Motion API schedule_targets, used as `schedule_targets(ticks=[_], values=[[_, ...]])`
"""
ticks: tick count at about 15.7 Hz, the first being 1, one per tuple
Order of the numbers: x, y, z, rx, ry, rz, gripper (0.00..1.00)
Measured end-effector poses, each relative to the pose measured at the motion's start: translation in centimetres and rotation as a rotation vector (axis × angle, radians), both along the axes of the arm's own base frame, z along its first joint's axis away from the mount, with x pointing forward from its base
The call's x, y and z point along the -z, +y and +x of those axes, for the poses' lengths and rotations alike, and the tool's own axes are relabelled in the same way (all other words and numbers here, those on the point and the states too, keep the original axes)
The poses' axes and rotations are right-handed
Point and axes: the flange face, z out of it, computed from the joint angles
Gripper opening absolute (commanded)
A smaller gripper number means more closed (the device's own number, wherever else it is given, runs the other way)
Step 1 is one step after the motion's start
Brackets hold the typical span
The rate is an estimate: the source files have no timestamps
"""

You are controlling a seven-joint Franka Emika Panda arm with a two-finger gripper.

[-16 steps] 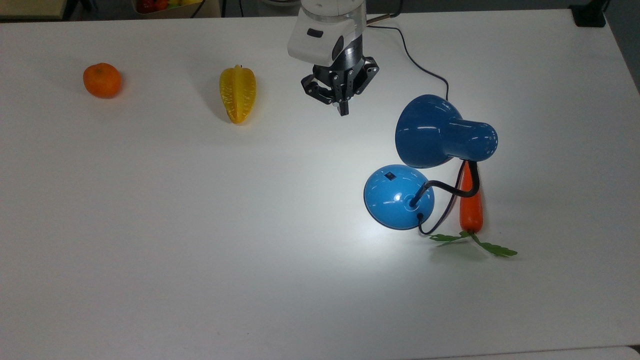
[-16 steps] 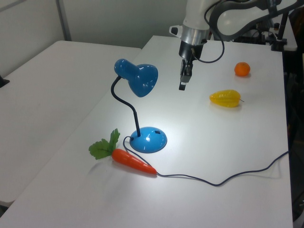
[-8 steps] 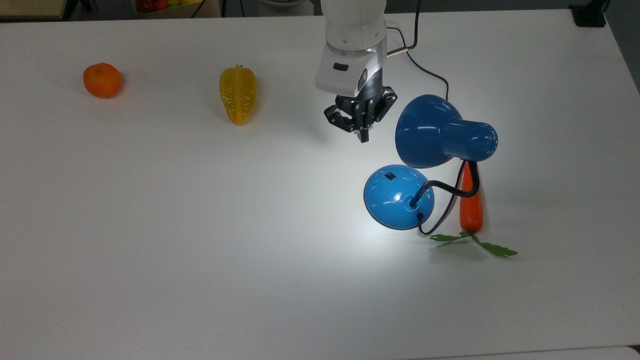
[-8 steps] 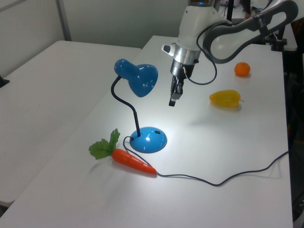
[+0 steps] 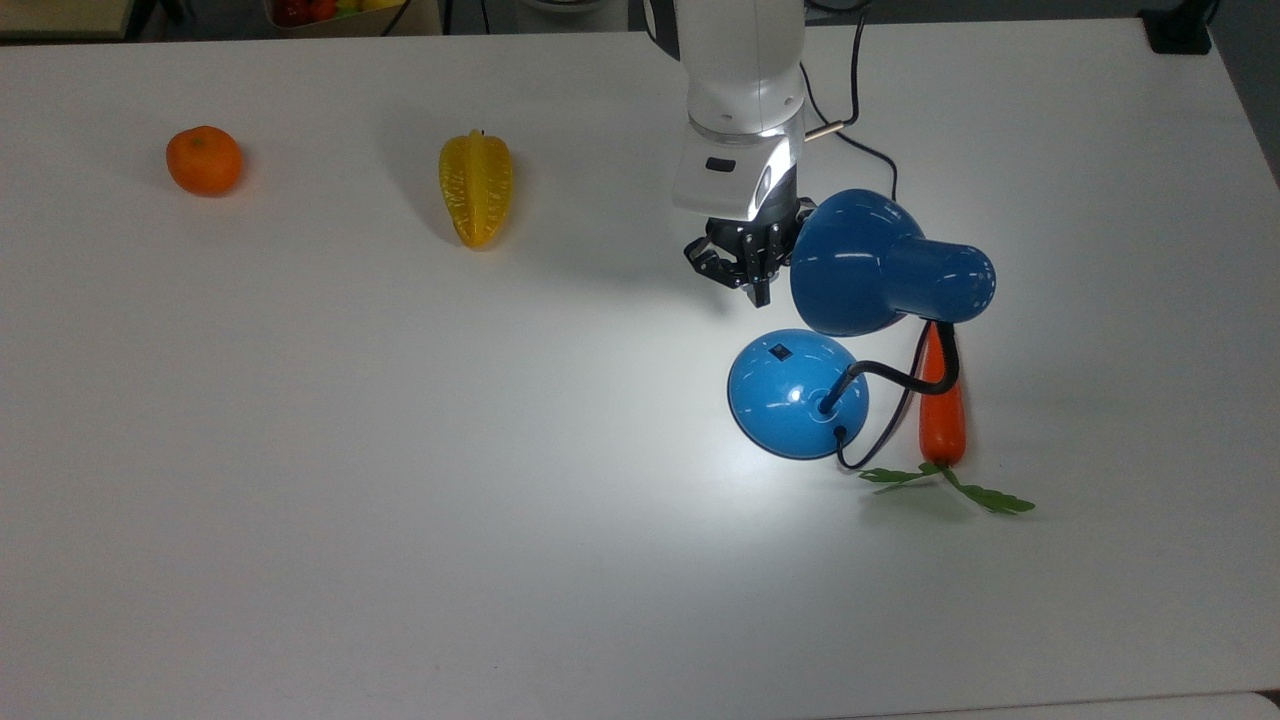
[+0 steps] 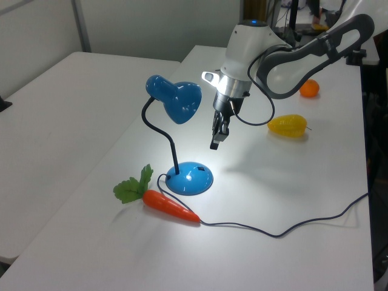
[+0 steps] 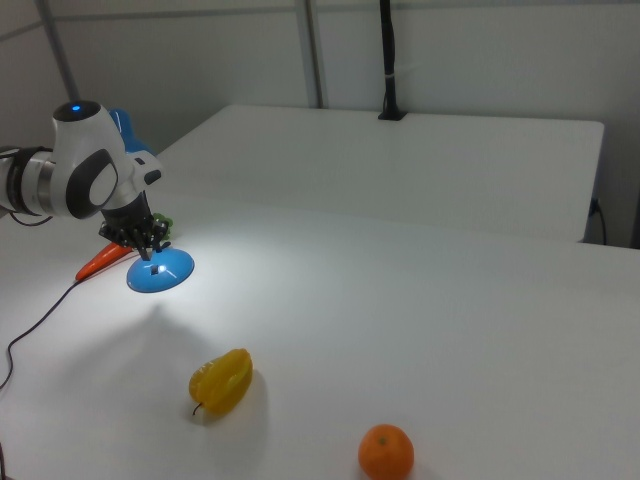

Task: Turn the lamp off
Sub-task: 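Lower the gripper onto the switch on the lamp base and press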

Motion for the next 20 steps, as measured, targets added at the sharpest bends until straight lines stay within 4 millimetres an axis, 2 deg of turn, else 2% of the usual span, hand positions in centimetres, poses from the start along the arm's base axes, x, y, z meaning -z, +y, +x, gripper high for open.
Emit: schedule_targets(ticks=[7,20], values=[[2.2,0.9,0.6,-0.002,-0.043,0.016,0.00],[5.0,1.2,0.9,-0.002,-0.033,0.016,0.00]])
